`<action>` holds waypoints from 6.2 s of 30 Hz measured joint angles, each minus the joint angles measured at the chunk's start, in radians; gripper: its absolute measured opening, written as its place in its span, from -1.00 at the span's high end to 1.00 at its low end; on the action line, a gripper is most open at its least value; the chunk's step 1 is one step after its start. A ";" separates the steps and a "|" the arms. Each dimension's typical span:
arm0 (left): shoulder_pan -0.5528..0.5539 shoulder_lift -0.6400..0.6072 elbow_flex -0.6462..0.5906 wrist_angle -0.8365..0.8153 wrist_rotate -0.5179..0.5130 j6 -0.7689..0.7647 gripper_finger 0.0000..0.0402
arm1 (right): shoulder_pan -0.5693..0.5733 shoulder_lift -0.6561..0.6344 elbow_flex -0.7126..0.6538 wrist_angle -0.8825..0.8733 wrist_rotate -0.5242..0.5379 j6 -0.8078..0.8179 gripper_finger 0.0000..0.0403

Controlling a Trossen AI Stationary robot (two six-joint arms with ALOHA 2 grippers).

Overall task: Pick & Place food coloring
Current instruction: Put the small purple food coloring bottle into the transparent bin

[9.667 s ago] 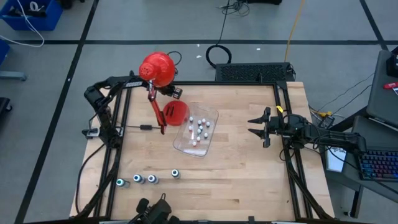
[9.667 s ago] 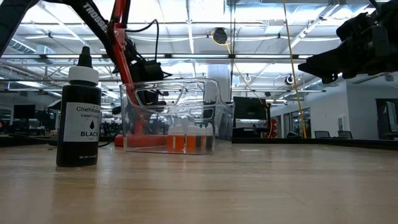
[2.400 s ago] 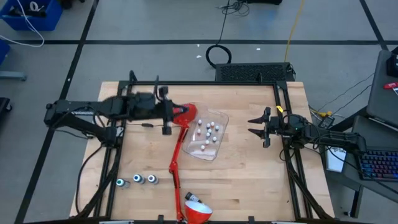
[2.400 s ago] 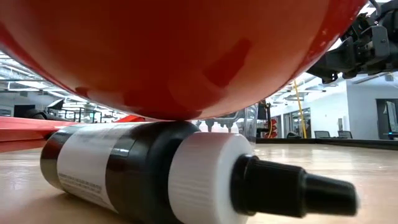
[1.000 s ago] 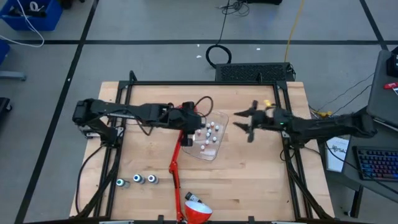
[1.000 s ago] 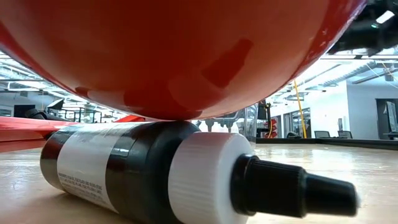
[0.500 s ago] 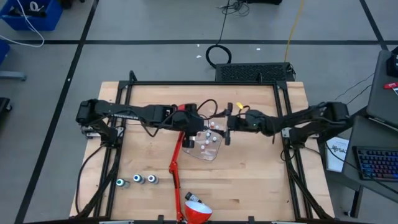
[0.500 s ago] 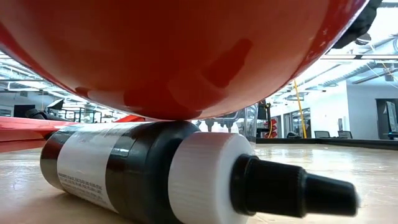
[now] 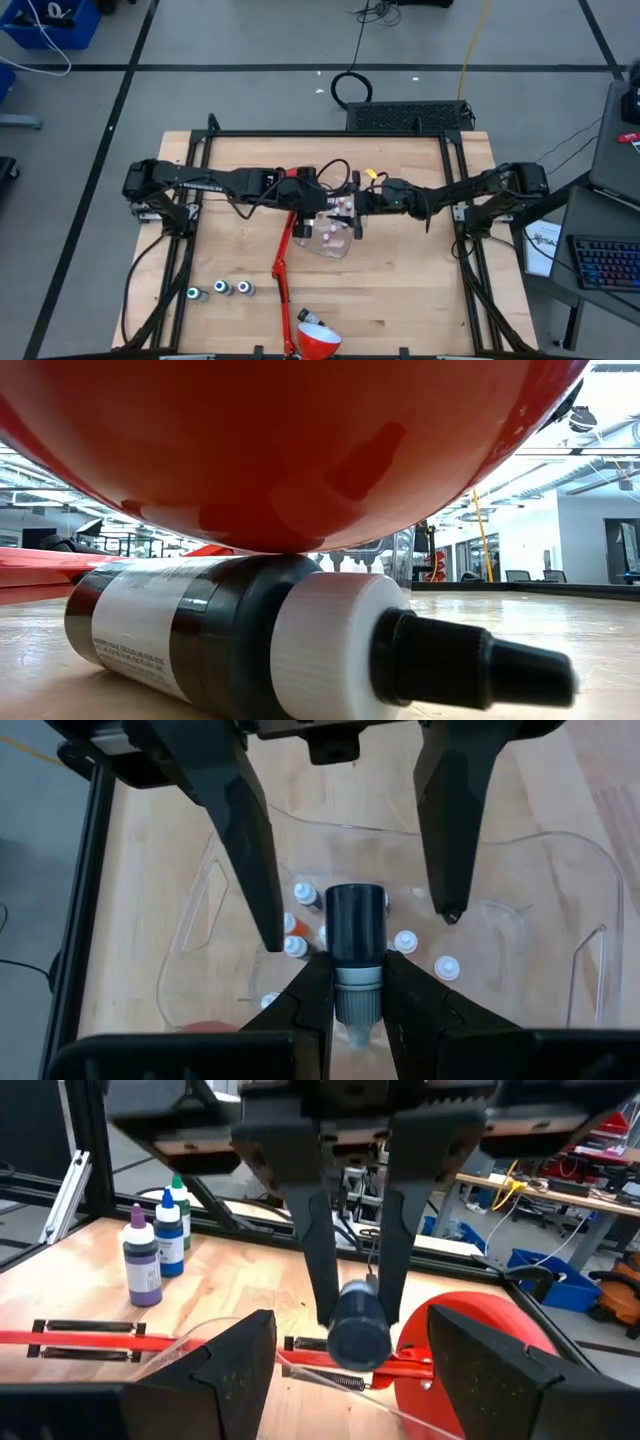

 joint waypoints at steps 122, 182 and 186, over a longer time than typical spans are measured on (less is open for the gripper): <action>0.181 -0.054 -0.346 1.572 0.657 0.061 0.06 | -0.139 -0.010 0.066 0.697 -0.361 -0.191 0.80; 0.060 -0.281 -0.306 0.853 0.208 0.346 0.12 | -0.138 -0.008 0.066 0.533 -0.352 -0.155 0.80; 0.060 -0.256 -0.241 0.780 0.198 0.348 0.12 | -0.138 -0.008 0.066 0.523 -0.332 -0.162 0.80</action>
